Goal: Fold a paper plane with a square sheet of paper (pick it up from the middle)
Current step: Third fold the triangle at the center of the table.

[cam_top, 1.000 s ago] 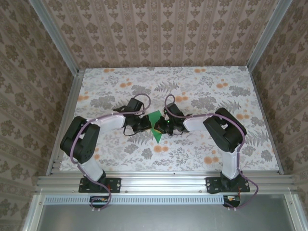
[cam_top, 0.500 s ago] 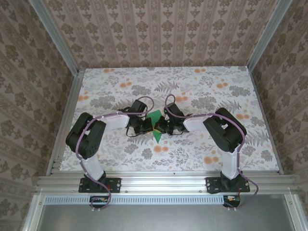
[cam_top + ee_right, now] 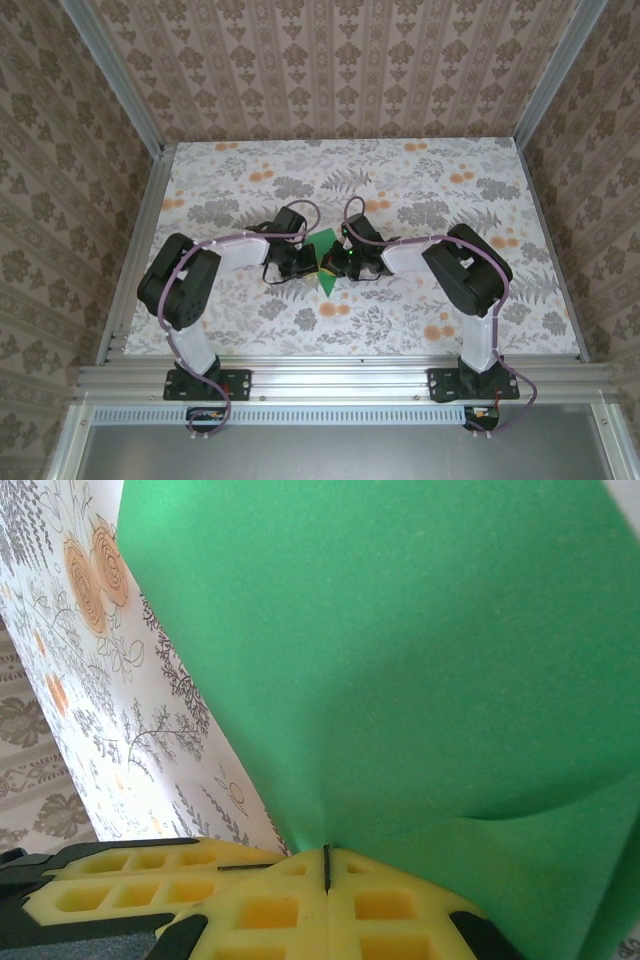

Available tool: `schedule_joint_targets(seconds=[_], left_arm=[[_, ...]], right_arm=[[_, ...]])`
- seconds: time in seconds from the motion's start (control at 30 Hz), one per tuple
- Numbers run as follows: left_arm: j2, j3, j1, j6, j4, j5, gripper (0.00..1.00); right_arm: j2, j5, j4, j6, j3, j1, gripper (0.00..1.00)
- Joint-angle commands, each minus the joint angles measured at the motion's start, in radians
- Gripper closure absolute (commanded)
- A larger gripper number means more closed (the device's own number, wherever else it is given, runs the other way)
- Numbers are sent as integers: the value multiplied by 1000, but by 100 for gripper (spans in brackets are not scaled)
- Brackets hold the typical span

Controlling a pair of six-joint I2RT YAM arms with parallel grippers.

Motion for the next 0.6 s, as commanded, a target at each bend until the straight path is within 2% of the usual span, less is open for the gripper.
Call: schedule_joint_targets(seconds=[0.0, 0.57], left_arm=[[-27, -24, 9, -45, 79, 0, 100], [-75, -123, 37, -140, 214, 30, 100]], right_arm=[[22, 14, -17, 20, -26, 1, 100], [27, 14, -12, 24, -32, 1, 100]])
